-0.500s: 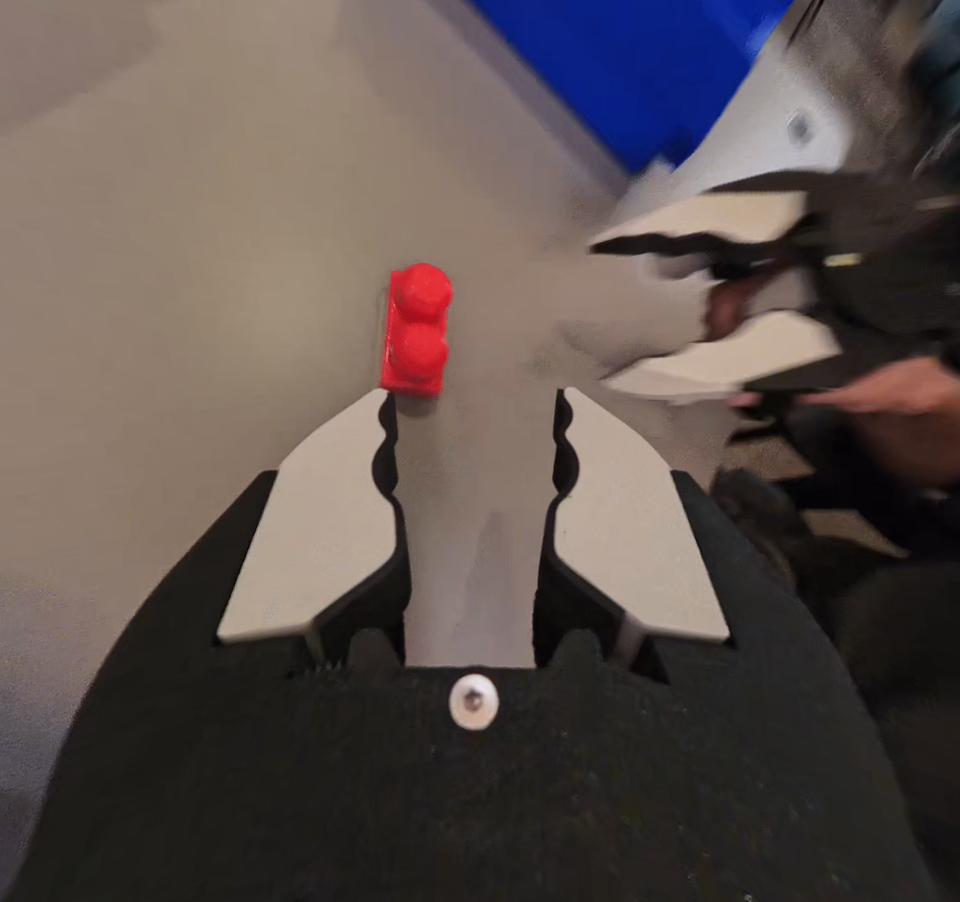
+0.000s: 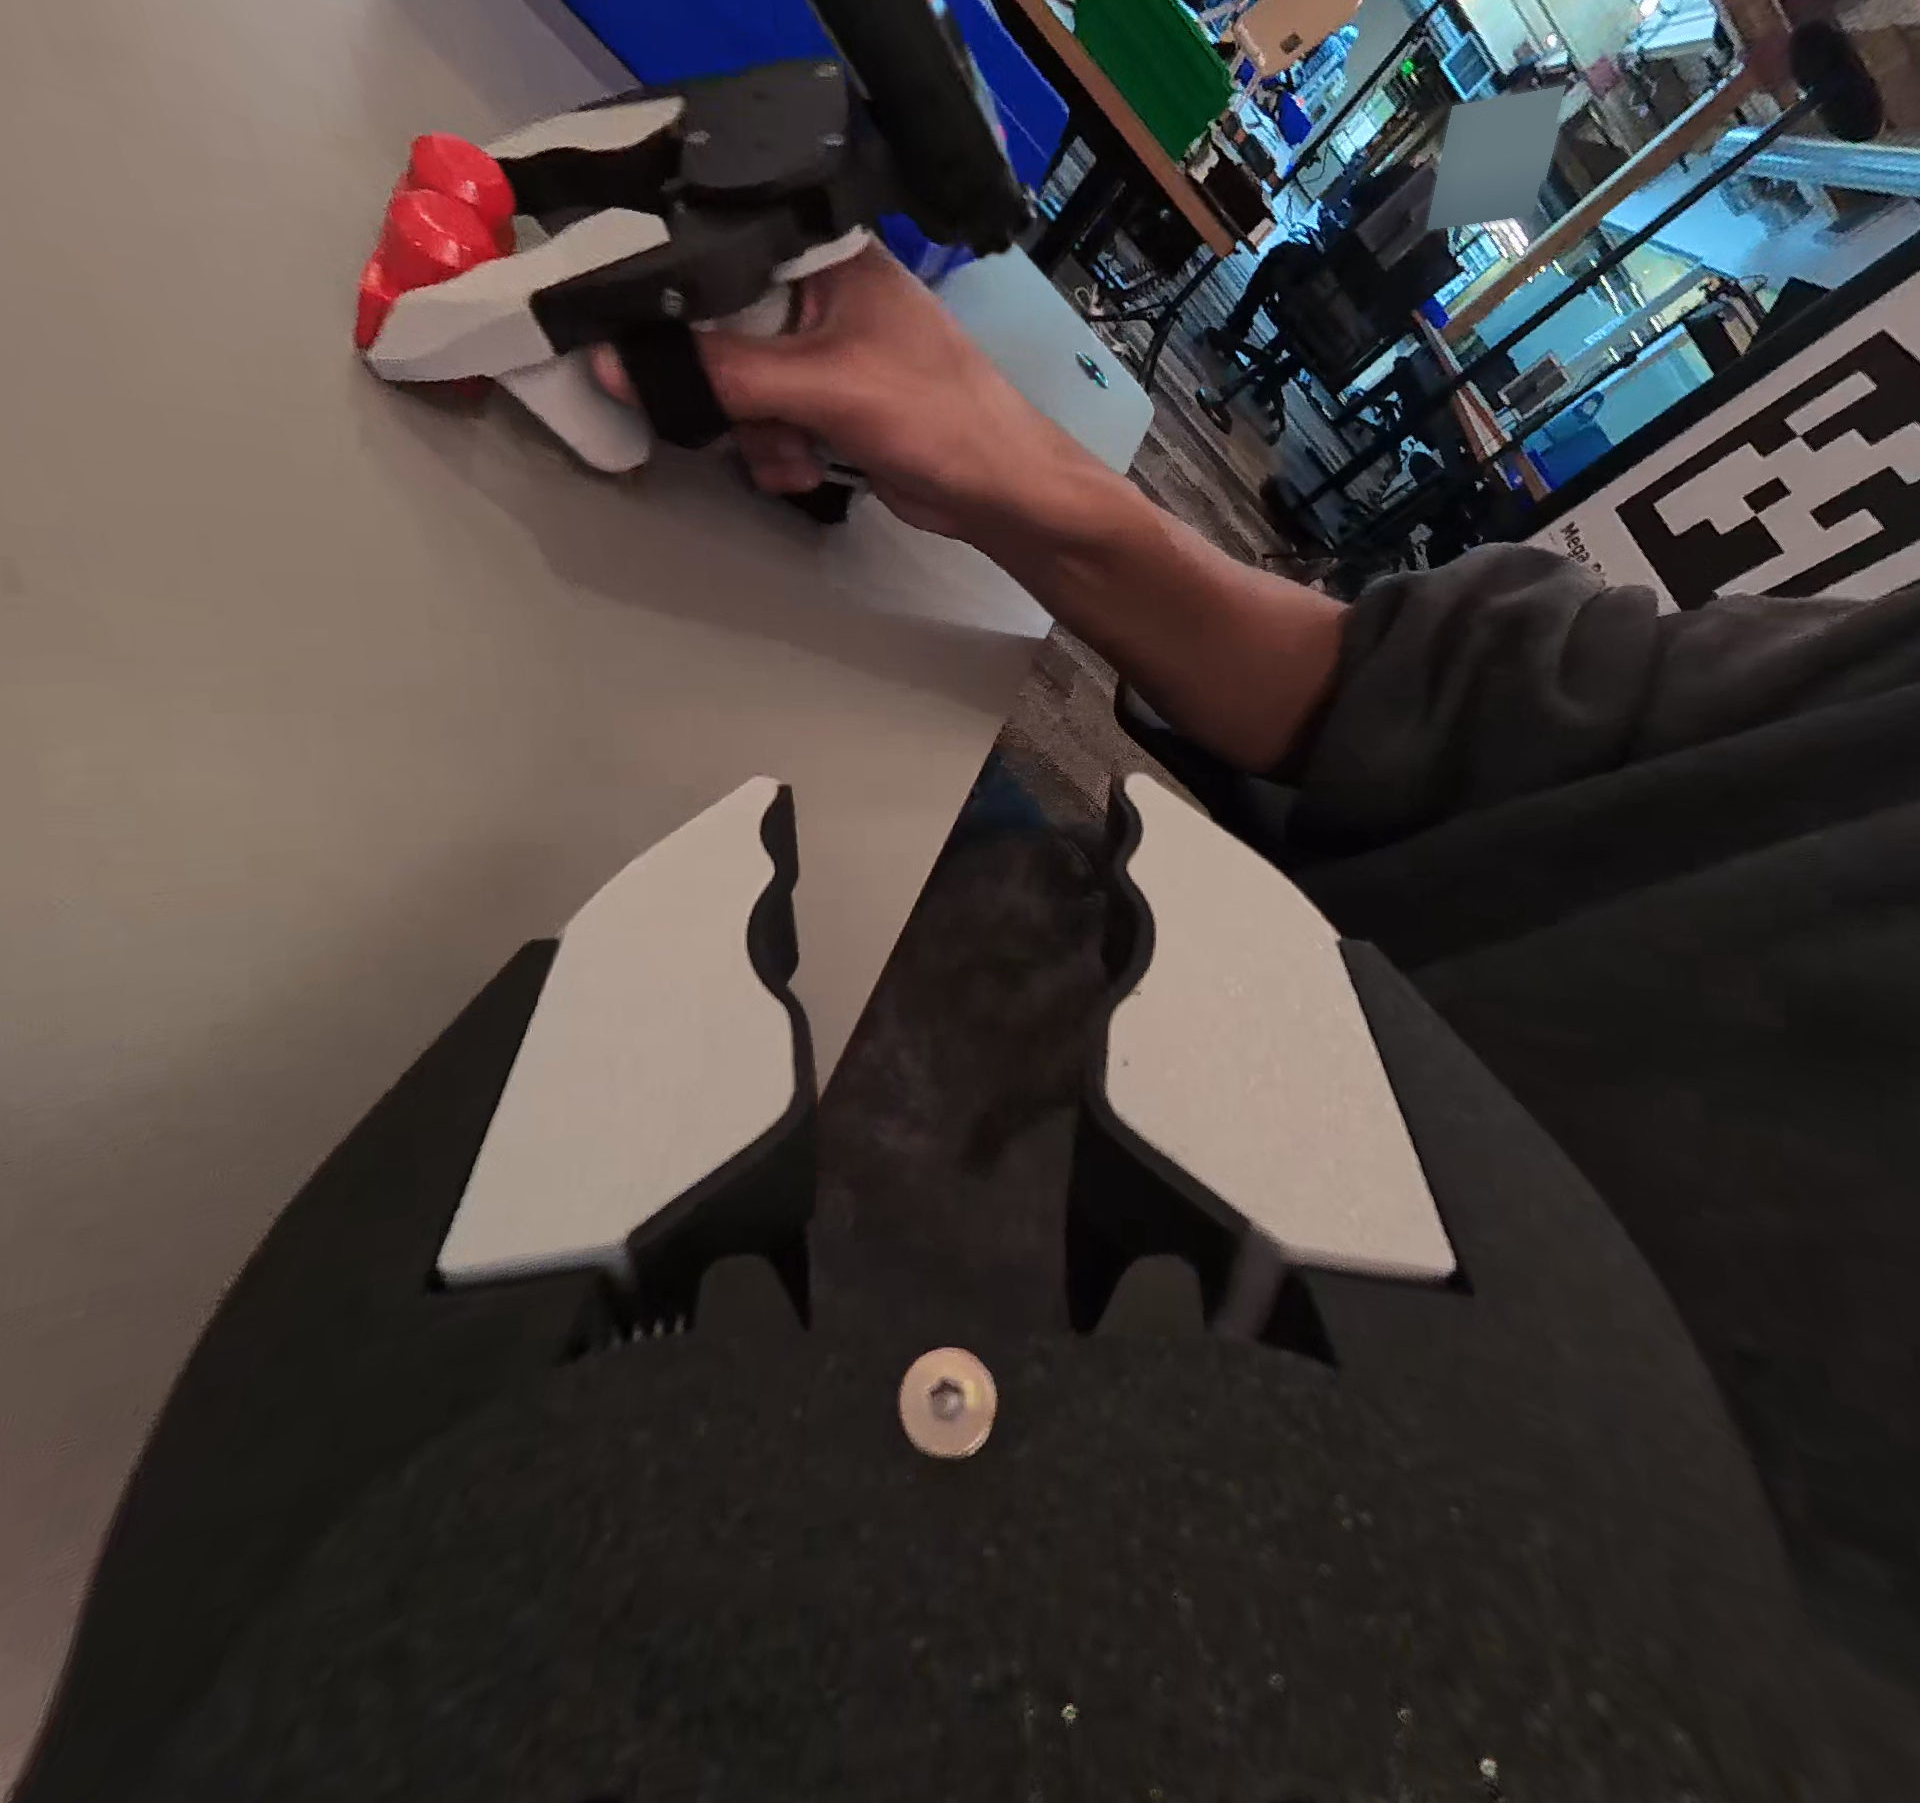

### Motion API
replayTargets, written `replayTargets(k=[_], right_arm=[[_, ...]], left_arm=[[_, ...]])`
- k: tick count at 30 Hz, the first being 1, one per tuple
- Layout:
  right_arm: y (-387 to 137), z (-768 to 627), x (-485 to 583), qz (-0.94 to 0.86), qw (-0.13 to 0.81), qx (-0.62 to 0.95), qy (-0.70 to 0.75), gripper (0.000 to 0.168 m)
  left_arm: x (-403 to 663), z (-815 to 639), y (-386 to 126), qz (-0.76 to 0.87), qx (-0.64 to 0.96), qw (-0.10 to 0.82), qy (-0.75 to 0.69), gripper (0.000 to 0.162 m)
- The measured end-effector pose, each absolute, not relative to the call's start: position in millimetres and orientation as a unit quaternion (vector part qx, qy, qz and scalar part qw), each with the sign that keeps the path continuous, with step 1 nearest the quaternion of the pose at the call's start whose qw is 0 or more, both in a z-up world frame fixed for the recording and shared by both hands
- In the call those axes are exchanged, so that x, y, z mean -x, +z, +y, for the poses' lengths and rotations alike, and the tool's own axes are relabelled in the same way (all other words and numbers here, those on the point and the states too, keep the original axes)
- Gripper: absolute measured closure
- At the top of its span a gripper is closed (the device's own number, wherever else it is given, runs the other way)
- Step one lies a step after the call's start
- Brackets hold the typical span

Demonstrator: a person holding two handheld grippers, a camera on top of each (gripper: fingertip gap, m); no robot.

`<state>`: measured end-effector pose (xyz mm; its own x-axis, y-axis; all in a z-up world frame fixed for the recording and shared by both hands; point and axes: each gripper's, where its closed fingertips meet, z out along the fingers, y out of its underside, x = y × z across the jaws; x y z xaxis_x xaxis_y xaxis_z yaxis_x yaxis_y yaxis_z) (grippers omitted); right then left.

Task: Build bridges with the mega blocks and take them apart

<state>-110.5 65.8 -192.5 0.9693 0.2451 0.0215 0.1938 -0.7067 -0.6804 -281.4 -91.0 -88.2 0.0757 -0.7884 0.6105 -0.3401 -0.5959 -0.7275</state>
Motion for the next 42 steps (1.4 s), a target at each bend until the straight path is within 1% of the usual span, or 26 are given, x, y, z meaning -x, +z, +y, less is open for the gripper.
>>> replayTargets(k=[2,5,8,11,13,14,15,17,22,24,26,29,32,35,36,37,39,40,42], right_arm=[[-189.3,67.4,105.9,-0.115,0.365,0.924,0.028,0.093],[-150.4,62.4,86.2,-0.115,0.423,0.899,0.015,0.093],[-80.0,42.0,44.1,-0.124,0.484,0.865,-0.041,0.093],[-1.5,18.3,-25.6,-0.099,0.531,0.834,-0.114,0.093],[32.9,8.7,-78.2,-0.059,0.544,0.826,-0.134,0.093],[39.6,7.6,-103.5,-0.036,0.542,0.828,-0.137,0.093],[39.2,9.0,-126.1,-0.019,0.535,0.834,-0.137,0.093],[14.9,15.9,-162.8,0.002,0.494,0.859,-0.135,0.093],[-105.8,29.8,-193.3,0.009,0.339,0.938,-0.067,0.092],[-140.5,31.6,-197.4,0.001,0.294,0.954,-0.062,0.092],[-158.6,35.9,-191.0,-0.005,0.273,0.961,-0.035,0.093],[-175.8,40.9,-192.6,-0.014,0.237,0.971,-0.038,0.092],[-186.2,44.8,-193.2,-0.002,0.221,0.975,-0.024,0.092],[-186.9,45.5,-195.3,-0.004,0.224,0.974,-0.032,0.092],[-181.6,47.4,-195.3,-0.006,0.242,0.97,-0.038,0.089],[-172.9,49.0,-196.2,-0.007,0.266,0.963,-0.048,0.079],[-153.0,42.2,-187.0,-0.011,0.3,0.953,-0.029,0.075],[-137.7,36.3,-183.4,-0.007,0.327,0.945,-0.025,0.075],[-99.8,16.5,-177.0,0.002,0.398,0.916,-0.047,0.081]], left_arm=[[281.7,-95.3,-85.1,0.405,0.698,0.206,-0.554,0.106],[282.5,-99.2,-83.9,0.413,0.694,0.22,-0.548,0.108],[284.4,-97.8,-86.3,0.425,0.697,0.235,-0.527,0.108],[284.0,-98.9,-80.3,0.418,0.686,0.228,-0.55,0.108],[283.3,-102.3,-74.9,0.407,0.676,0.207,-0.578,0.109],[283.0,-102.1,-72.7,0.402,0.673,0.207,-0.585,0.109],[282.5,-101.1,-71.4,0.399,0.672,0.209,-0.588,0.109],[281.5,-101.9,-70.4,0.402,0.67,0.204,-0.59,0.109],[278.9,-105.0,-70.3,0.413,0.668,0.204,-0.584,0.11],[278.7,-105.4,-71.4,0.415,0.669,0.204,-0.582,0.11],[278.8,-105.5,-72.8,0.415,0.67,0.203,-0.581,0.11],[279.3,-104.0,-74.7,0.413,0.673,0.205,-0.579,0.11],[280.8,-100.9,-79.5,0.411,0.68,0.206,-0.571,0.11],[284.5,-98.1,-83.3,0.408,0.688,0.209,-0.562,0.109],[286.0,-96.7,-83.8,0.405,0.691,0.211,-0.56,0.109],[287.6,-94.4,-83.8,0.401,0.694,0.215,-0.559,0.109],[290.9,-89.1,-81.5,0.389,0.697,0.228,-0.557,0.108],[293.2,-86.1,-79.7,0.383,0.699,0.238,-0.554,0.108],[299.8,-77.2,-75.8,0.371,0.708,0.269,-0.538,0.108]])
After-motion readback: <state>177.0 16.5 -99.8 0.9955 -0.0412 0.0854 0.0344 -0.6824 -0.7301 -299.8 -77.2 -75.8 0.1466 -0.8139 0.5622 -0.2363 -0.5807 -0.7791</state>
